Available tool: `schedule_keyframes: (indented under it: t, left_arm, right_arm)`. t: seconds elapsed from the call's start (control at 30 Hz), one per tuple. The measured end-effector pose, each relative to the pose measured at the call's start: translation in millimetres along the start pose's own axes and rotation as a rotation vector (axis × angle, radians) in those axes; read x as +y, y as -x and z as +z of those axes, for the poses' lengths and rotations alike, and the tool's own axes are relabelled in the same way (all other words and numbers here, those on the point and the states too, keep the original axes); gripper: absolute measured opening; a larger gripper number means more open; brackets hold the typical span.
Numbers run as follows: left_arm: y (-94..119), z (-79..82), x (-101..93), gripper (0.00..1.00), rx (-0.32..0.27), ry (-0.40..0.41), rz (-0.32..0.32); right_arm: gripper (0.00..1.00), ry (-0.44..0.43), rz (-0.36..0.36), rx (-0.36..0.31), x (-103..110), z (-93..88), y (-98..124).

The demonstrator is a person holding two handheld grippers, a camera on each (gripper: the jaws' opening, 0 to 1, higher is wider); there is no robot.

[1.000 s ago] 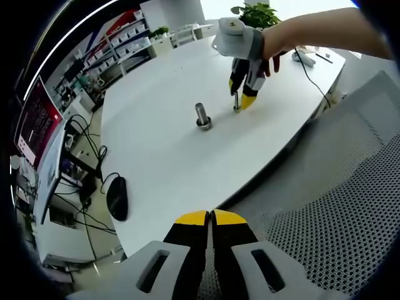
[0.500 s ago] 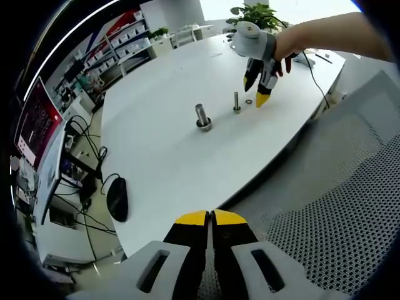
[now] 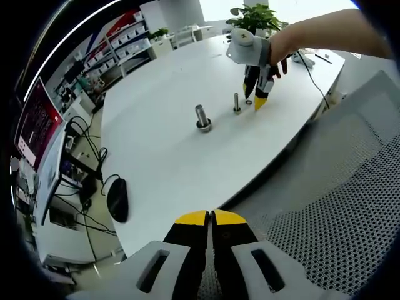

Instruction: Place the washer onto the threaded stud by aligning its center hole with the stud, sliding it down to the base, and recovering from edge contact or off-axis alignment until the washer reaches the visible bottom stop.

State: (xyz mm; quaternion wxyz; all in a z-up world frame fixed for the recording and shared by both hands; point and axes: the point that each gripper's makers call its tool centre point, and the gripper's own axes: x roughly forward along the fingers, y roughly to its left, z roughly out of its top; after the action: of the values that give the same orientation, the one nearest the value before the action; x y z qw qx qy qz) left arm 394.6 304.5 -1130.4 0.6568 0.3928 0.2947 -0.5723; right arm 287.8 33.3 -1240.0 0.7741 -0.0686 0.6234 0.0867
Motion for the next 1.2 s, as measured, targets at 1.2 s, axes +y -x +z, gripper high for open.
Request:
schedule_keyframes:
  t: [1.2]
  left_arm:
    - [-1.9,-4.2,-0.5,0.0,0.026,-0.01,-0.008]
  right_arm:
    - [0.11,0.072,0.0,0.034,-4.1,2.2,1.6]
